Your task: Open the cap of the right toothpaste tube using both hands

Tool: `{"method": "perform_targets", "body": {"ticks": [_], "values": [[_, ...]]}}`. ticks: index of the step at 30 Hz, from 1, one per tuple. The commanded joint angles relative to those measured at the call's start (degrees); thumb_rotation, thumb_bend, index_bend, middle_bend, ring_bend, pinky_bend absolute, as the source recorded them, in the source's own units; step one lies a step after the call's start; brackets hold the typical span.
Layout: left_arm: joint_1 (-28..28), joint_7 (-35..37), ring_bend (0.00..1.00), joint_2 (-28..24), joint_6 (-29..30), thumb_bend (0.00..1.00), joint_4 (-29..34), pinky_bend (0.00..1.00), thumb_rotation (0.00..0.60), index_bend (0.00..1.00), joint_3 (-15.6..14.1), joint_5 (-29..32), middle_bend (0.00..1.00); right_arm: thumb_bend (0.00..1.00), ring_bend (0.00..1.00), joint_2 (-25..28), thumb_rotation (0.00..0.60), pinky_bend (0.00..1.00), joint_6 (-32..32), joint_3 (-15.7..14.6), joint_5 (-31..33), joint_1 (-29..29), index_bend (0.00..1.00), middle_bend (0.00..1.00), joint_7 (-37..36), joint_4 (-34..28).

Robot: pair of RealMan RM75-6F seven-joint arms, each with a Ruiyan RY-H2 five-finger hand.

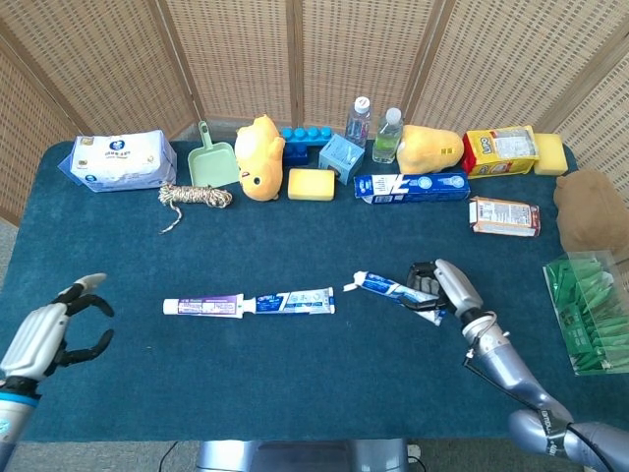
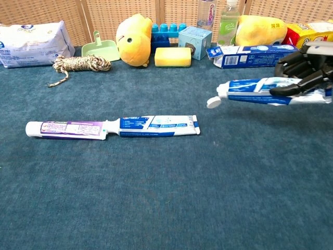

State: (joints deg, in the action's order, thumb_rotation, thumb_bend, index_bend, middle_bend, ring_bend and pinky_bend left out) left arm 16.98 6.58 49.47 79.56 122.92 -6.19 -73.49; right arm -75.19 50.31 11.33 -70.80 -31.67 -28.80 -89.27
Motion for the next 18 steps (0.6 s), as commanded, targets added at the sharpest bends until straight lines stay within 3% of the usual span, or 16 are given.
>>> {"method": "perform_targets", "body": {"ticks": [1, 4, 9, 13, 15, 18], "values": [[-1.7, 1.51, 0.18, -0.41, 0.68, 0.34, -1.34, 0.27, 0.6, 0.45, -0.09, 0.09, 0.17, 0.39, 0.66, 1.21, 0.6, 0.73, -1.93, -1.12, -2.12, 0.02, 0.87, 0.79, -2.26, 2.17], [-2.58, 1.85, 0.18, -0.22, 0.92, 0.34, -2.07, 0.27, 0.6, 0.45, 0.23, 0.41, 0.17, 0.38, 0.58, 1.4, 0.6, 0.59, -2.65, -2.0, -3.05, 0.12, 0.79, 0.72, -2.72, 3.69], [-4.21, 2.36, 0.18, 0.78, 0.98, 0.34, -3.18, 0.26, 0.6, 0.44, 0.99, 1.09, 0.17, 0.3, 0.3, -0.32, 0.6, 0.25, -0.72, -3.56, -5.35, 1.65, 0.53, 0.42, -4.78, 7.28], [-5.33, 2.17, 0.18, 0.94, 1.35, 0.34, -3.35, 0.26, 0.6, 0.44, 1.57, 0.44, 0.17, 0.31, 0.21, -1.74, 0.535, 0.21, 4.27, -3.76, -7.98, 3.51, 0.41, 0.3, -6.95, 9.37], [-5.8, 1.98, 0.18, 0.97, 1.67, 0.34, -3.39, 0.26, 0.6, 0.43, 1.85, 0.14, 0.17, 0.33, 0.17, -1.9, 0.448, 0.21, 6.22, -3.7, -8.65, 4.25, 0.37, 0.26, -7.62, 9.78], [-6.42, 1.73, 0.18, 1.14, 1.95, 0.34, -3.64, 0.24, 0.6, 0.41, 2.26, -0.2, 0.17, 0.36, 0.15, -1.58, 0.372, 0.21, 8.28, -3.63, -9.08, 5.18, 0.32, 0.25, -7.87, 9.83]]}}
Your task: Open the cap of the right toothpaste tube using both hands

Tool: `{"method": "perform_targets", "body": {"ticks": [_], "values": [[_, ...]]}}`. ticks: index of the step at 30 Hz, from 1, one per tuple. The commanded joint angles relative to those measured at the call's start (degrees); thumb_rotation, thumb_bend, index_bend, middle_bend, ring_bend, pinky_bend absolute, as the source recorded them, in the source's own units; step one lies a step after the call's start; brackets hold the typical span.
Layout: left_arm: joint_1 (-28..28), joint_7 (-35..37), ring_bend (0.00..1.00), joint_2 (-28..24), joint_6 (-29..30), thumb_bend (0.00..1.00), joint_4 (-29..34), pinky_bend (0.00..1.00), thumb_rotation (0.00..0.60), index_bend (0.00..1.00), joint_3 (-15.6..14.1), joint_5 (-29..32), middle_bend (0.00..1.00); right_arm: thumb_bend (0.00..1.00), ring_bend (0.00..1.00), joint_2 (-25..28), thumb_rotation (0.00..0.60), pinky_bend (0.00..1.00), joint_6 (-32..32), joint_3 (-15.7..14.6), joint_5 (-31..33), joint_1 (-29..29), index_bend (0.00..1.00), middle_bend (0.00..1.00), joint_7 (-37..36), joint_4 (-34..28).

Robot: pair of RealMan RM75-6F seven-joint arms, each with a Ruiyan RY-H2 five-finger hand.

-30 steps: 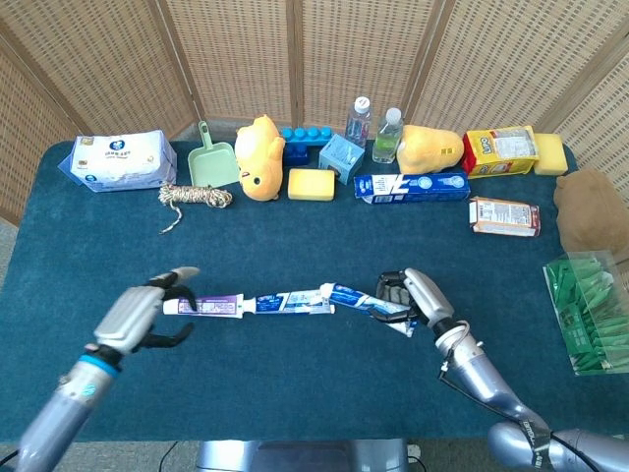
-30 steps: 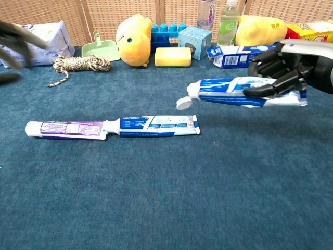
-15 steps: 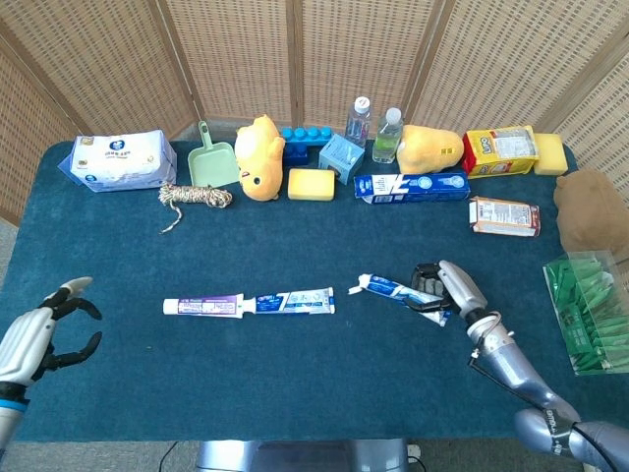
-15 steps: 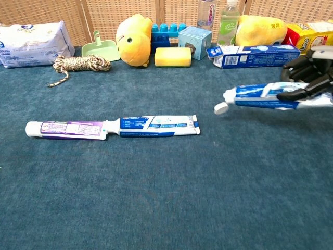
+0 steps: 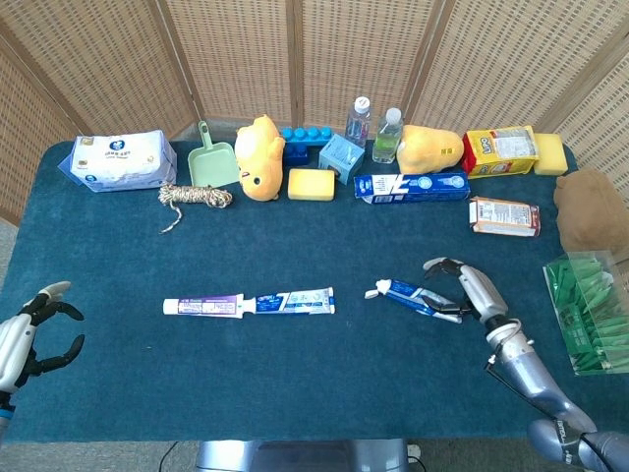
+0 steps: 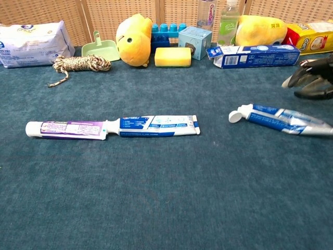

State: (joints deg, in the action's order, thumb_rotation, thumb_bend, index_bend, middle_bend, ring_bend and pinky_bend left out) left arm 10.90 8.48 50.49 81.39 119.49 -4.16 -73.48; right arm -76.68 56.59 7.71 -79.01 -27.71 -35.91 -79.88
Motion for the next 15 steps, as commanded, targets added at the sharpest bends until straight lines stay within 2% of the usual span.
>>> {"method": "perform_targets", "body": {"ticks": [1, 5, 7, 9, 11, 15], "values": [[-0.62, -0.16, 0.18, 0.26, 0.11, 0.34, -0.33, 0.24, 0.6, 0.41, 0.3, -0.35, 0.17, 0.36, 0.15, 0.15, 0.364, 0.21, 3.2, 0.18, -0.78, 1.82, 0.32, 0.25, -0.83, 0.15], [-1.67, -0.29, 0.18, 0.84, 0.73, 0.34, -1.14, 0.24, 0.6, 0.36, 0.43, -1.69, 0.17, 0.37, 0.14, 0.96, 0.351, 0.21, 6.28, 0.43, -0.71, 3.49, 0.3, 0.25, -0.39, -1.75], [-2.79, -0.61, 0.17, 1.36, 2.04, 0.34, -2.05, 0.23, 0.6, 0.34, 0.39, -2.95, 0.17, 0.37, 0.13, 1.56, 0.421, 0.21, 9.47, 0.55, -0.61, 5.16, 0.31, 0.25, 1.61, -3.9], [-3.91, -1.02, 0.17, 2.32, 3.52, 0.34, -3.5, 0.21, 0.6, 0.33, 0.24, -4.67, 0.17, 0.35, 0.13, 1.96, 0.552, 0.21, 12.52, 0.38, -0.72, 6.67, 0.31, 0.26, 5.51, -5.95], [-4.98, -1.86, 0.16, 3.34, 4.76, 0.34, -4.98, 0.19, 0.6, 0.33, -0.08, -5.91, 0.17, 0.35, 0.13, 2.07, 0.595, 0.21, 15.33, 0.16, -1.02, 7.93, 0.32, 0.26, 9.79, -7.4], [-7.03, -5.55, 0.15, 5.46, 7.37, 0.34, -8.35, 0.19, 0.6, 0.32, -0.82, -8.32, 0.17, 0.34, 0.13, 2.39, 0.6, 0.21, 19.37, -0.66, -1.88, 9.94, 0.34, 0.26, 17.41, -9.87]]}}
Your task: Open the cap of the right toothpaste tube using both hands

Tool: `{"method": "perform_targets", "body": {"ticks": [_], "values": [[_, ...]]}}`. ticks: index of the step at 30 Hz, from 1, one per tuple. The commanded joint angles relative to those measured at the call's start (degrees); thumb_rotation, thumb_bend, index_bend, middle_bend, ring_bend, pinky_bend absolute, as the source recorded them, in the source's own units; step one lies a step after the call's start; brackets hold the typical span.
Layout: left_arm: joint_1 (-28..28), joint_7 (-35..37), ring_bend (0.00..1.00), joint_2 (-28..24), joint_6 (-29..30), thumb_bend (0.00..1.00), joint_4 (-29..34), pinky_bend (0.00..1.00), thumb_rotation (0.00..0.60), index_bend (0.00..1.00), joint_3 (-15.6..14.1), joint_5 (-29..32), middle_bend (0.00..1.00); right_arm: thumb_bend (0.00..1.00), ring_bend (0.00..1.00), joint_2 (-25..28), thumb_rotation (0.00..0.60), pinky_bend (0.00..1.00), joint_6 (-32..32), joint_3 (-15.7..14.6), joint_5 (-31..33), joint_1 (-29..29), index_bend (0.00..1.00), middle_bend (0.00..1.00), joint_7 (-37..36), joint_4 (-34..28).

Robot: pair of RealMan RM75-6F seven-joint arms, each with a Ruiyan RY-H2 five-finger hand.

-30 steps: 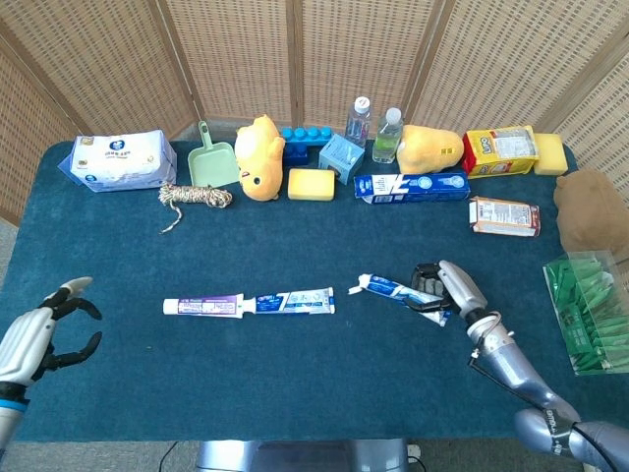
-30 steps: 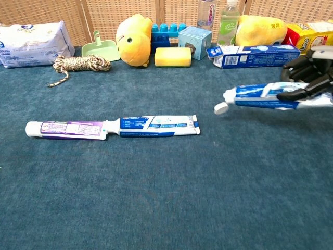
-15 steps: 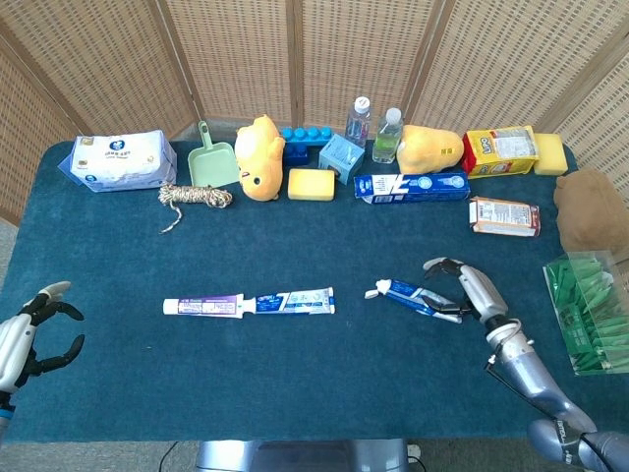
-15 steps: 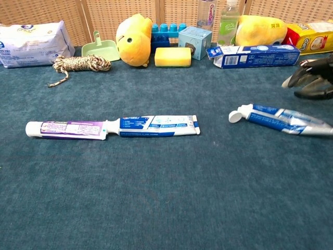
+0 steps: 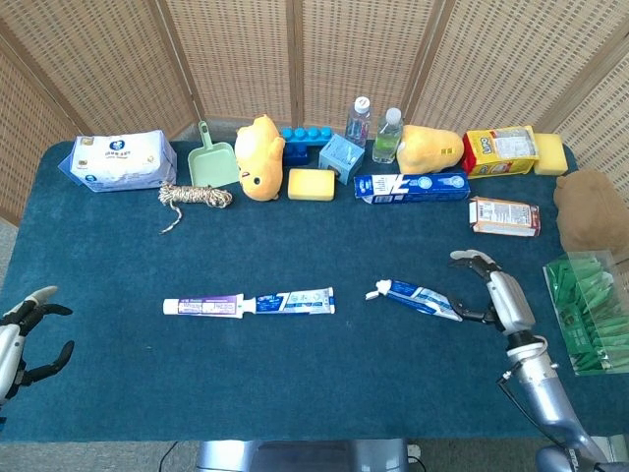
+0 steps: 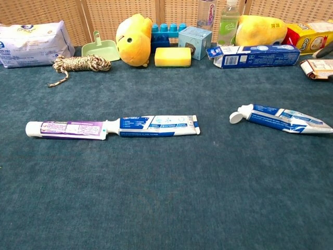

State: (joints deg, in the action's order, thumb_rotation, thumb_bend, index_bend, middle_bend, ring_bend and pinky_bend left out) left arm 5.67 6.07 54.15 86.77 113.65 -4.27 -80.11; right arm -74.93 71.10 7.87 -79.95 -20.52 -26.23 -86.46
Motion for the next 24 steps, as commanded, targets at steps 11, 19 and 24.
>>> {"method": "perform_targets", "body": {"ticks": [11, 19, 24], "values": [[-8.55, -10.21, 0.15, 7.09, 8.89, 0.34, -10.04, 0.19, 0.6, 0.29, -3.16, -7.17, 0.16, 0.34, 0.13, -0.9, 0.6, 0.21, 14.69, -4.71, -3.42, 8.63, 0.4, 0.27, 37.33, -3.55], [-12.25, -11.6, 0.15, 9.29, 12.46, 0.34, -14.37, 0.17, 0.6, 0.28, -2.95, -8.18, 0.17, 0.34, 0.13, -0.85, 0.6, 0.21, 18.69, -6.56, -5.56, 12.3, 0.42, 0.29, 39.81, -3.97], [-13.37, -10.27, 0.15, 9.53, 13.09, 0.33, -14.63, 0.16, 0.6, 0.27, -2.97, -8.92, 0.17, 0.34, 0.13, -0.2, 0.6, 0.21, 19.63, -6.62, -6.41, 13.29, 0.42, 0.29, 38.4, -4.46]]}}
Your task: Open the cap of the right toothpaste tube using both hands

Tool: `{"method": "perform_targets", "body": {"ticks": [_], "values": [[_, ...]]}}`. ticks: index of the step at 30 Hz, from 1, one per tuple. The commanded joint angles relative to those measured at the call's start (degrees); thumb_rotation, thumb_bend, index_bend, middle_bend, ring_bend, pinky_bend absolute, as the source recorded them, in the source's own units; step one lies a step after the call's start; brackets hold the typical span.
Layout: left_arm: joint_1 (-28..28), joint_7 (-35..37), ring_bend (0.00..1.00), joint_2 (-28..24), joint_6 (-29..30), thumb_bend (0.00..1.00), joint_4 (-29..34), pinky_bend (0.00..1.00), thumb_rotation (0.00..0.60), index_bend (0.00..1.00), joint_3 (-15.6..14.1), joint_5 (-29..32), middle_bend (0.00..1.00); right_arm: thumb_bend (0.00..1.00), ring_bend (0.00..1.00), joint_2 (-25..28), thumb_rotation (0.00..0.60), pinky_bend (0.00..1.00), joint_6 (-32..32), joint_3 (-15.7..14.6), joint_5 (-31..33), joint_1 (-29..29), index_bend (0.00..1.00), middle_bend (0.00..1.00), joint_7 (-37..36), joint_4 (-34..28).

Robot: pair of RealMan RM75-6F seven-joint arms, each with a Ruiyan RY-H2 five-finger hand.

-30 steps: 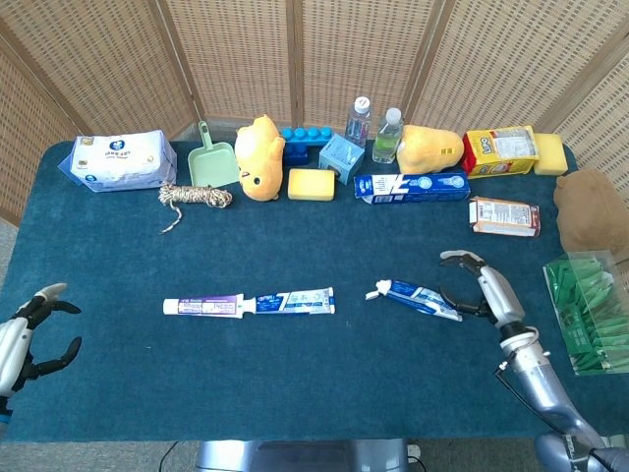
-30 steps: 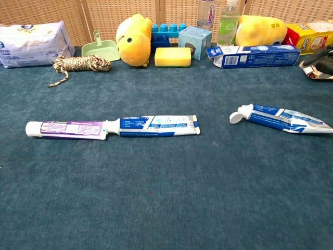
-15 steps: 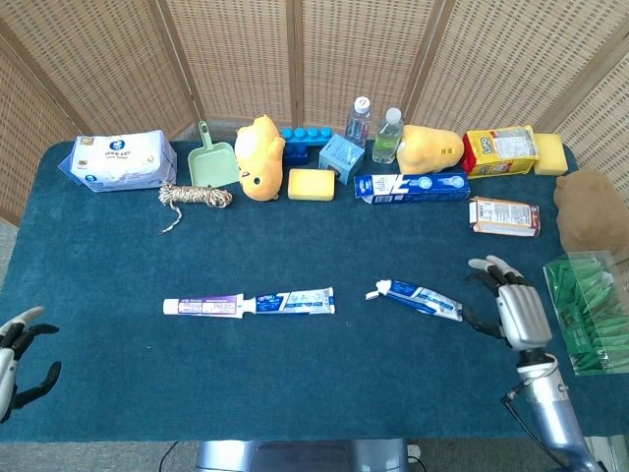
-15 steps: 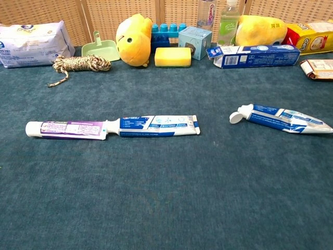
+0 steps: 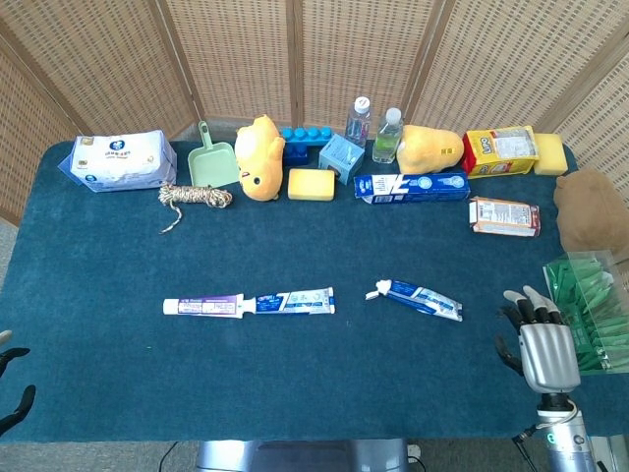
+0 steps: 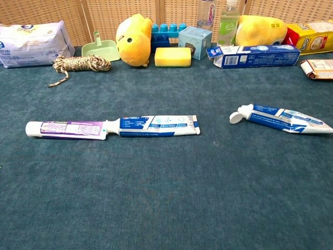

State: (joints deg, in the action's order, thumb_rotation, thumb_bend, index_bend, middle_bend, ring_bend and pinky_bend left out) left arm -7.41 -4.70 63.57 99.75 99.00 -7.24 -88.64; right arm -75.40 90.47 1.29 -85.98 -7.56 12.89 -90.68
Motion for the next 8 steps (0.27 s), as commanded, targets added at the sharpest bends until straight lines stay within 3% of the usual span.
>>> {"method": "perform_targets", "body": {"ticks": [1, 8], "values": [[-0.39, 0.92, 0.15, 0.11, 0.06, 0.34, 0.44, 0.16, 0.6, 0.27, -0.02, -0.81, 0.17, 0.34, 0.13, 0.3, 0.6, 0.21, 0.63, -0.05, -0.82, 0.58, 0.42, 0.29, -1.54, -0.24], [-1.34, -0.42, 0.15, -0.2, 1.4, 0.33, 2.25, 0.16, 0.6, 0.26, 0.19, -3.58, 0.16, 0.34, 0.13, 0.09, 0.6, 0.21, 0.35, -0.24, -1.59, 1.42, 0.42, 0.29, -5.11, 1.33]]}}
